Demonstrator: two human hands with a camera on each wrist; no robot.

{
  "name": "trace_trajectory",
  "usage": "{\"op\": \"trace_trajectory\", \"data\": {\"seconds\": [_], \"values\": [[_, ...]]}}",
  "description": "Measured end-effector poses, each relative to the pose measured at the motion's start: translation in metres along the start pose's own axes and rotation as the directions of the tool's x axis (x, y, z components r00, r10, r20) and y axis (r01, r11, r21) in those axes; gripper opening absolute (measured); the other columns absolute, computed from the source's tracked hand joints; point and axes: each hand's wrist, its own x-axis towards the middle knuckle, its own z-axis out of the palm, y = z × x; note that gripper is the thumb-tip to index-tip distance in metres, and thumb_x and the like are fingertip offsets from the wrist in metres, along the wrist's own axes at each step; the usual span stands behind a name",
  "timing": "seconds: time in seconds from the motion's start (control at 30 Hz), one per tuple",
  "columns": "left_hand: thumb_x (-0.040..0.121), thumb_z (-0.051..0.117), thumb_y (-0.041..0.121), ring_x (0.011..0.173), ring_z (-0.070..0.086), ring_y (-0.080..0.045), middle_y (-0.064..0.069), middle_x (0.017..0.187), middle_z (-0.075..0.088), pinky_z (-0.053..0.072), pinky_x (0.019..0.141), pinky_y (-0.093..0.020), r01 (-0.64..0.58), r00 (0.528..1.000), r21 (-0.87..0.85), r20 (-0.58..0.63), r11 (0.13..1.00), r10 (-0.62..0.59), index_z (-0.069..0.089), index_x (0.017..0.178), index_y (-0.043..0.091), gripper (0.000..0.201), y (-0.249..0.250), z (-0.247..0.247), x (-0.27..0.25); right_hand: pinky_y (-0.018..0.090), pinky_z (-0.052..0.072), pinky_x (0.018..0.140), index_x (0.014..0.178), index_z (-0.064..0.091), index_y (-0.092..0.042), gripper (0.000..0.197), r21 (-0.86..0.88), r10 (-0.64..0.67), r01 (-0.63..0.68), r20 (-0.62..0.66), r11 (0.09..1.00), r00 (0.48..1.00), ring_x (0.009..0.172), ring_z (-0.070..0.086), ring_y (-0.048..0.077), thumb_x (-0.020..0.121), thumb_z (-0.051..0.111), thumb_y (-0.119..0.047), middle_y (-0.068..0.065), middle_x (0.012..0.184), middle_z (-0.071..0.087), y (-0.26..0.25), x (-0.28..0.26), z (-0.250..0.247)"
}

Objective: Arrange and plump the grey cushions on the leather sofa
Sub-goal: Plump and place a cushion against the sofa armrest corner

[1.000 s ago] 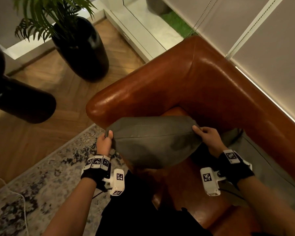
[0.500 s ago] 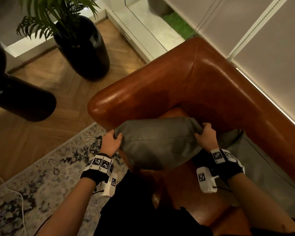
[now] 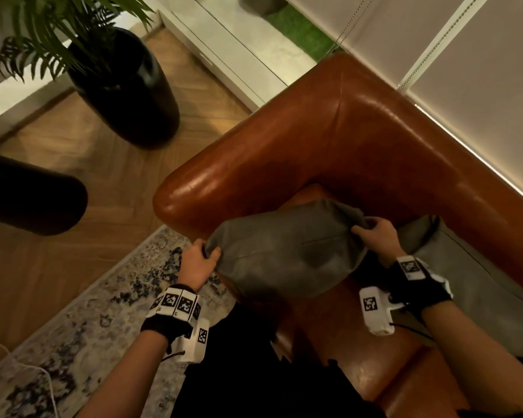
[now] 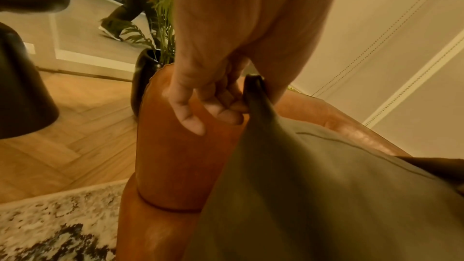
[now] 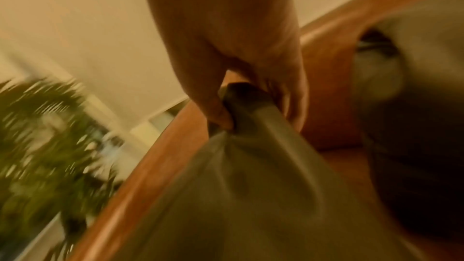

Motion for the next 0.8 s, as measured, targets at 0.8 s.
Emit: {"op": "trace_trajectory", "data": {"seconds": [0.8], "values": [[0.091, 0.055, 0.027, 0.085, 0.060, -0.036, -0.010, 0.071, 0.055, 0.035, 0.065, -0.031, 0.057, 0.992, -0.044, -0.111, 0.997, -0.062, 0.060, 0.088, 0.000, 0.028, -0.016, -0.005, -0.013, 0.037, 0.051, 0.076, 0.097, 0.061, -0.012, 0.047, -0.351, -0.224, 0.221, 0.034, 0.910, 0.974, 0.085, 0.062, 0.026, 0.078, 0.066, -0.055, 0.005, 0.088, 0.065, 0.003, -0.002, -0.001]]}}
